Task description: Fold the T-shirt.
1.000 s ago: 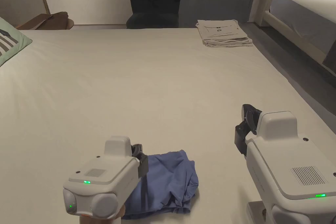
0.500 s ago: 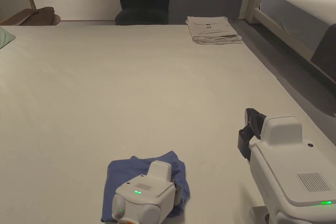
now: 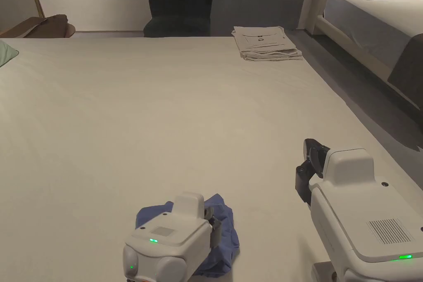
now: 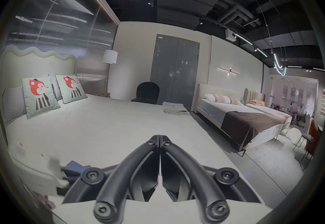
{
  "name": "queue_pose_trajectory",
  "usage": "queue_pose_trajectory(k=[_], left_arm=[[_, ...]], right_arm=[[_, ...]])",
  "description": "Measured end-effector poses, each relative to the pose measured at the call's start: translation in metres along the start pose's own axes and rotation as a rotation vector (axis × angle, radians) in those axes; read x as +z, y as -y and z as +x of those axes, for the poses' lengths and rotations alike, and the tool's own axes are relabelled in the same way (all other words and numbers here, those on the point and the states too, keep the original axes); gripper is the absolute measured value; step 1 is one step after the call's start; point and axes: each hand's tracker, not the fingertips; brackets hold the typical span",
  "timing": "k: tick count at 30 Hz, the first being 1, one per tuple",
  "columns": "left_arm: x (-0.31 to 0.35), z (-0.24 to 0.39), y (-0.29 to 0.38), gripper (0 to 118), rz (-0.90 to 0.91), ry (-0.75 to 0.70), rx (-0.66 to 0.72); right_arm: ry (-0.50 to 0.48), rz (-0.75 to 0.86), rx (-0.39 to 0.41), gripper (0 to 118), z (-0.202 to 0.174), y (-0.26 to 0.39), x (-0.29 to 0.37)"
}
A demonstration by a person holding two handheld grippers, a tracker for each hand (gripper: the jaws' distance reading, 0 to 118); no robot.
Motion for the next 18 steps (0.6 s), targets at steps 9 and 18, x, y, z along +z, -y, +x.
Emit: queue_pose_trajectory(k=[9, 18], left_arm=[[0.087, -0.041, -0.066, 0, 0.311, -0.171, -0.088], [0.136, -0.099, -0.082, 0, 0.439, -0.339, -0.081]], right_arm=[[-0.003, 0.050, -0.004, 0, -0.022, -0.016, 0.006], [-0.017, 0.082, -0.004, 0, -0.046, -0.026, 0.007]])
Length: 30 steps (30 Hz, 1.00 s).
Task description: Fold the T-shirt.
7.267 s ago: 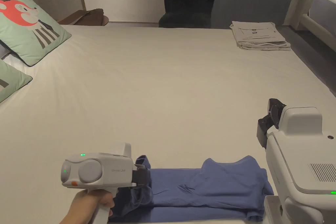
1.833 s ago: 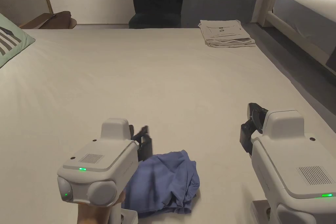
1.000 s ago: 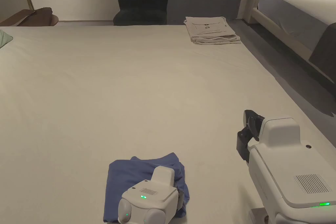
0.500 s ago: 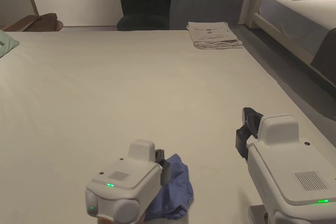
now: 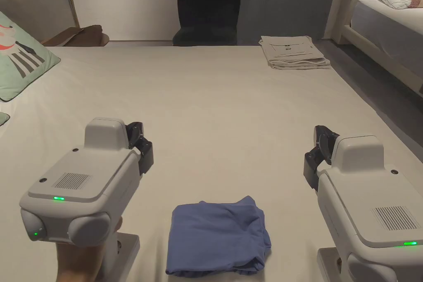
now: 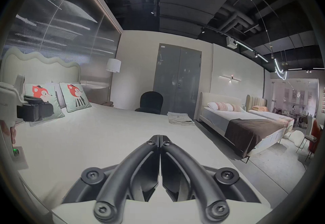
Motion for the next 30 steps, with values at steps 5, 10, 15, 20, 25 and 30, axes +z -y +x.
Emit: queue_pose_trajectory(k=[5, 10, 15, 20, 25, 30], left_arm=[[0.005, -0.030, 0.003, 0, 0.044, -0.046, -0.004], [0.005, -0.042, 0.003, 0, 0.045, -0.088, 0.015], [0.004, -0.043, 0.002, 0, 0.038, -0.091, 0.018], [0.005, -0.039, 0.004, 0, 0.025, -0.096, -0.020], [0.004, -0.039, 0.007, 0, 0.009, -0.091, -0.005], [0.002, -0.040, 0.016, 0, -0.015, -0.080, 0.021]], right_arm=[[-0.007, 0.011, -0.001, 0, -0.010, -0.001, -0.003], [-0.020, 0.010, 0.002, 0, -0.015, -0.001, -0.004], [-0.033, -0.011, 0.000, 0, -0.021, 0.005, -0.010], [-0.107, -0.166, -0.038, 0, -0.040, 0.048, -0.026], [-0.154, -0.333, -0.021, 0, -0.066, 0.104, -0.038], [-0.200, -0.478, -0.026, 0, -0.085, 0.146, -0.054]])
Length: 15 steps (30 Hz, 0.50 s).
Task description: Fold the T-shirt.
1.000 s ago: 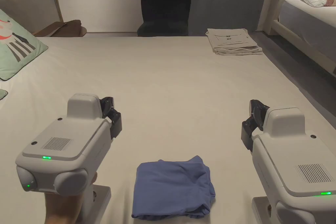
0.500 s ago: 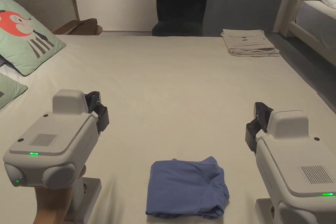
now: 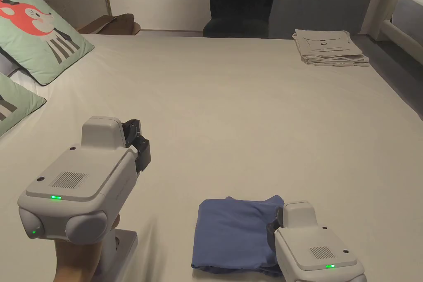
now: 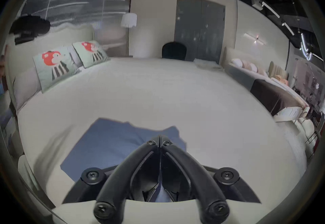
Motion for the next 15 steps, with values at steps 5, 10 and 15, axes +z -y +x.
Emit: queue_pose_trajectory(k=[5, 10, 15], left_arm=[[-0.004, 0.001, 0.016, 0, -0.057, 0.012, 0.022], [-0.017, -0.002, 0.043, 0, -0.204, 0.067, 0.084], [-0.031, -0.002, 0.074, 1, -0.384, 0.162, 0.223]], right_arm=[[-0.024, -0.136, -0.002, 0, -0.002, 0.019, -0.029], [-0.020, -0.169, -0.051, 0, 0.006, 0.027, -0.039], [-0.016, -0.169, -0.015, 0, 0.003, 0.028, -0.037]])
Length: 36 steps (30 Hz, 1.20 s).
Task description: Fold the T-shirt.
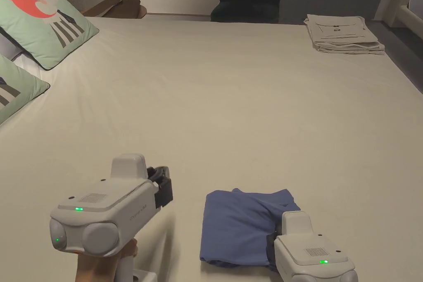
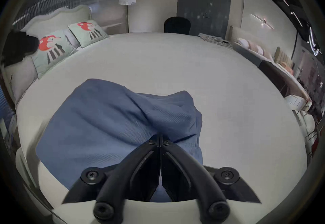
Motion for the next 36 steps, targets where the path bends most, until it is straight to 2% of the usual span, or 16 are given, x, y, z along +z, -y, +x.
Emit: queue_pose_trajectory(k=[1, 2, 3, 4, 5, 6, 7, 18, 19, 21, 22, 24, 25, 28, 36], left_arm=[[-0.006, -0.002, 0.003, 1, -0.056, 0.033, 0.029], [-0.012, -0.003, 0.007, 6, -0.105, 0.059, 0.068], [-0.018, -0.003, 0.010, 21, -0.142, 0.082, 0.102], [-0.025, -0.004, 0.013, 52, -0.194, 0.109, 0.127], [-0.034, -0.005, 0.016, 77, -0.236, 0.122, 0.167], [-0.042, -0.005, 0.019, 97, -0.282, 0.139, 0.184], [-0.049, -0.003, 0.022, 112, -0.318, 0.150, 0.197], [-0.102, 0.003, 0.040, 108, -0.532, 0.284, 0.363], [-0.103, 0.003, 0.041, 95, -0.537, 0.296, 0.381], [-0.104, 0.005, 0.045, 46, -0.528, 0.316, 0.418], [-0.105, 0.005, 0.046, 40, -0.531, 0.309, 0.415], [-0.104, 0.004, 0.046, 35, -0.525, 0.307, 0.408], [-0.104, 0.002, 0.046, 22, -0.528, 0.313, 0.417], [-0.102, -0.002, 0.043, 18, -0.539, 0.330, 0.450], [-0.081, -0.019, 0.000, 17, -0.484, 0.303, 0.248]], right_arm=[[-0.005, 0.001, -0.012, 0, 0.002, 0.001, 0.000], [-0.010, -0.001, -0.020, 0, 0.003, 0.000, 0.000], [-0.014, -0.004, -0.028, 0, 0.004, -0.001, 0.001], [-0.018, -0.007, -0.037, 0, 0.005, -0.001, 0.000], [-0.019, -0.007, -0.041, 0, 0.005, -0.001, 0.000], [-0.020, -0.007, -0.044, 0, 0.005, -0.001, 0.000], [-0.022, -0.007, -0.045, 0, 0.006, 0.000, 0.000], [-0.037, 0.001, -0.061, 0, 0.008, 0.001, 0.002], [-0.037, 0.001, -0.058, 0, 0.008, 0.001, 0.003], [-0.037, 0.003, -0.052, 0, 0.008, 0.001, 0.001], [-0.038, 0.002, -0.047, 0, 0.008, 0.001, 0.002], [-0.041, 0.004, -0.045, 0, 0.008, 0.001, 0.002], [-0.046, 0.007, -0.047, 0, 0.009, 0.001, 0.003], [-0.049, 0.026, -0.031, 0, 0.006, -0.003, 0.009], [-0.027, 0.231, -0.040, 0, -0.010, -0.050, 0.052]])
